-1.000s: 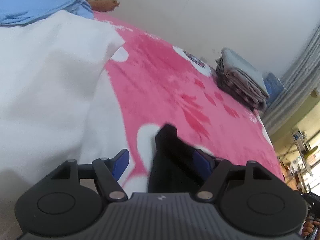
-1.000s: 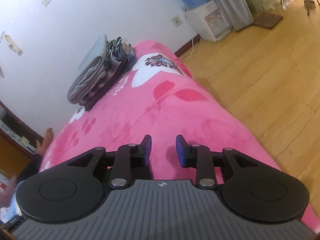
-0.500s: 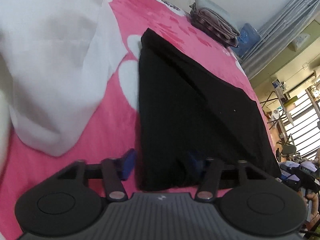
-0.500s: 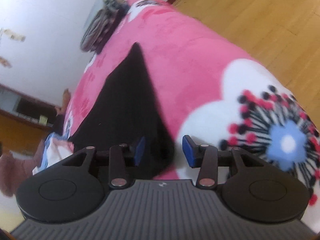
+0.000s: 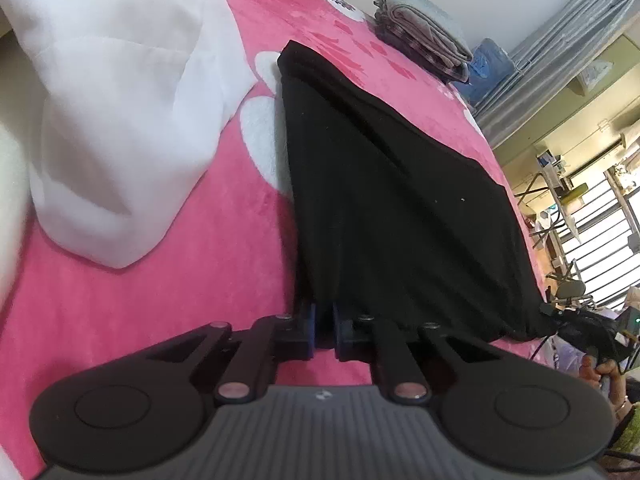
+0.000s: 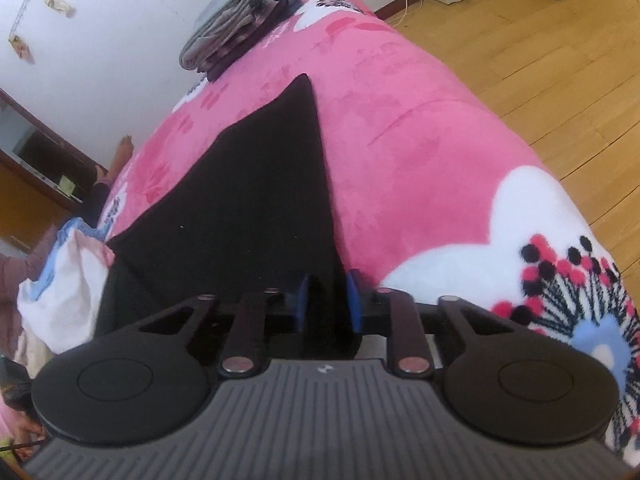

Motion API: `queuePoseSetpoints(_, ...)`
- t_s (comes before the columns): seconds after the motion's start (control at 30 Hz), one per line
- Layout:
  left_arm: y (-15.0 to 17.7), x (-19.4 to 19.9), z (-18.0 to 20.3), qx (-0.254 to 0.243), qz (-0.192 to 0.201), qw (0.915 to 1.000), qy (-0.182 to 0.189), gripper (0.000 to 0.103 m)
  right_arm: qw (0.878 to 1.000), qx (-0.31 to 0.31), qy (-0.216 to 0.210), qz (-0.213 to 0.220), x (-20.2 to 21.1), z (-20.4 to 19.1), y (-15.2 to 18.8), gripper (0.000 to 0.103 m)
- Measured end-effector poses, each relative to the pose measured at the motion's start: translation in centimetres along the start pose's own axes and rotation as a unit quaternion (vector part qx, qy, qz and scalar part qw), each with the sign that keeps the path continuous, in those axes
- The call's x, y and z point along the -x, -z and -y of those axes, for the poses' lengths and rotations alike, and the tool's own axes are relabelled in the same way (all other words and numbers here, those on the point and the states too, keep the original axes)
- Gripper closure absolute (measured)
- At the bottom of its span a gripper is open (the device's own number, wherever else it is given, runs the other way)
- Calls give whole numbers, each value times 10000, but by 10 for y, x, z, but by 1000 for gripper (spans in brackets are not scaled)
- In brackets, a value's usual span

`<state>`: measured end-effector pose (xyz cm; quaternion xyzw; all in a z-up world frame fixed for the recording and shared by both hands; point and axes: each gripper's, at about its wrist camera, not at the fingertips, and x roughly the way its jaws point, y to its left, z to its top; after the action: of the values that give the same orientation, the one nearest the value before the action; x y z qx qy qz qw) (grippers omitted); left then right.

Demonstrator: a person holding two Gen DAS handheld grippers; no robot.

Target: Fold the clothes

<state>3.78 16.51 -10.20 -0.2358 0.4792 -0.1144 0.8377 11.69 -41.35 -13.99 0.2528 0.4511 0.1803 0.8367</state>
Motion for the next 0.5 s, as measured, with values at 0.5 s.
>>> queuePoseSetpoints(0.5,6,28,12,-1151,-23,9924,-439,101,9991,95,-183,367,26,6,-4,102)
